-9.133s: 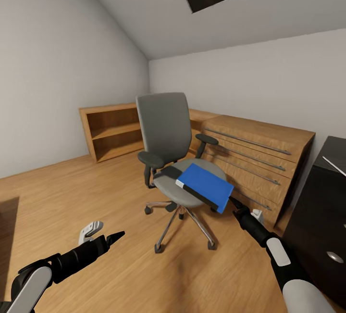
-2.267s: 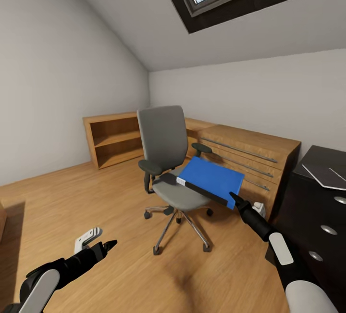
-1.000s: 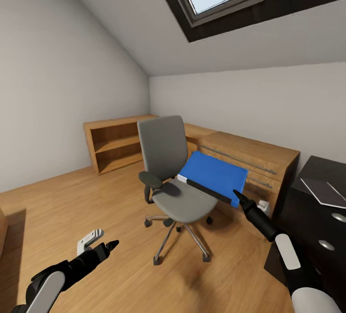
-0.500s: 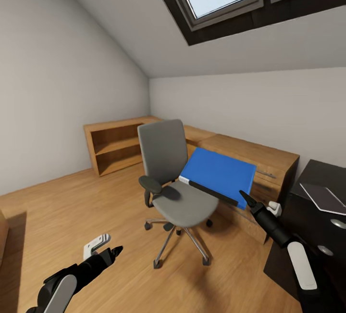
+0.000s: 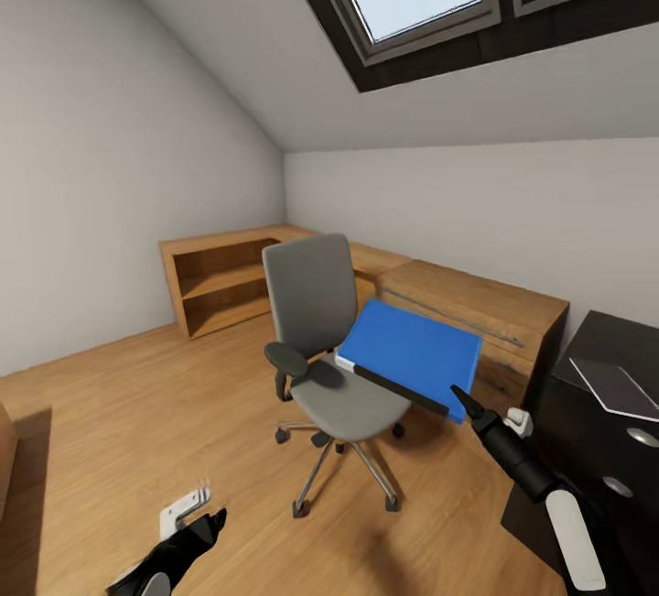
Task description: In the bedroom, organize the workspace by keeping the computer under the desk, ensuring the monitor is on the desk, placing the keyboard on the desk next to the monitor, placing the mouse on the desk next to the keyboard, moving the folder from the swivel chair onto the desk next to the mouse, stacking the notebook on top of the folder with the pen on top of the notebook, and positioning the swivel chair next to the desk.
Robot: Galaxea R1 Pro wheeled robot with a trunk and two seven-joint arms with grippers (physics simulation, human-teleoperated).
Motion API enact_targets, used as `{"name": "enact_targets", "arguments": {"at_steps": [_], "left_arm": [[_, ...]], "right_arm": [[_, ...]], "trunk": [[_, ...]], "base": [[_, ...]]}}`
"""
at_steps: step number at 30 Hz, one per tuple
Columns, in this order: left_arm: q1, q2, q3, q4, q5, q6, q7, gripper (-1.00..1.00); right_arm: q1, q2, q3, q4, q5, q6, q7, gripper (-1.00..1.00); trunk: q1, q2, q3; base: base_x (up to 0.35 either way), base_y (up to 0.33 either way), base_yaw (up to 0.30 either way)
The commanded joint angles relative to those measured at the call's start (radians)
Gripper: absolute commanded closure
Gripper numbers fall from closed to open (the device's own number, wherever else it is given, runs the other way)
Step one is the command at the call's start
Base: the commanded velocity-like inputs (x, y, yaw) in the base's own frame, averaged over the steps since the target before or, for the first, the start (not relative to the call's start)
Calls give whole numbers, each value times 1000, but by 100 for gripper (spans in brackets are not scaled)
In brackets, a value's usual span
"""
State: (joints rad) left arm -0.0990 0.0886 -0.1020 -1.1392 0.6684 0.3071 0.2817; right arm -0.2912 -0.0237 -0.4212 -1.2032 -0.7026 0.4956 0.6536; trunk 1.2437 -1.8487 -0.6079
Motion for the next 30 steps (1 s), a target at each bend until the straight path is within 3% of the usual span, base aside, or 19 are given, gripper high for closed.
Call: {"name": "enact_targets", "arguments": {"at_steps": [1,5,9,11,16,20,23,25,28,30], "left_arm": [[-1,1,-8,23,3,-24,8,-100],[-1,0,-46,119,-20,-113,7,-100],[-1,0,-133,199,-34,-187,28,-100],[-1,0,-153,239,-38,-237,33,-100],[-1,1,-171,315,-40,-330,33,-100],[-1,4,-174,380,-39,-357,34,-100],[-1,2,-176,434,-41,-364,34,-100],[-1,1,-177,450,-42,-366,34,-100],[-1,-1,-181,475,-43,-376,34,-100],[-1,-1,-181,479,-42,-385,34,-100]], "right_arm": [[10,0,-2,-4,-8,8,2,100],[81,1,-3,-23,-7,7,5,100],[175,2,-4,-77,-7,4,8,100],[214,2,-4,-87,-7,3,20,100],[278,1,-4,-50,-5,1,93,100],[306,-2,-5,27,18,-9,166,100],[312,-3,-5,95,63,-81,202,100],[313,-3,-8,111,73,-120,221,100],[331,-6,-33,174,87,-240,301,100],[335,-6,-39,192,92,-266,320,100]], "trunk": [[-4,7,2],[-19,35,15],[-35,63,27],[-42,77,34],[-62,112,49],[-77,140,62],[-88,161,71],[-96,175,77],[-108,196,87],[-115,210,93]], "base": [[0,0,0],[0,0,0],[0,0,0],[0,0,0],[0,0,0],[0,0,0],[0,0,0],[0,0,0],[0,0,0],[0,0,0]]}}
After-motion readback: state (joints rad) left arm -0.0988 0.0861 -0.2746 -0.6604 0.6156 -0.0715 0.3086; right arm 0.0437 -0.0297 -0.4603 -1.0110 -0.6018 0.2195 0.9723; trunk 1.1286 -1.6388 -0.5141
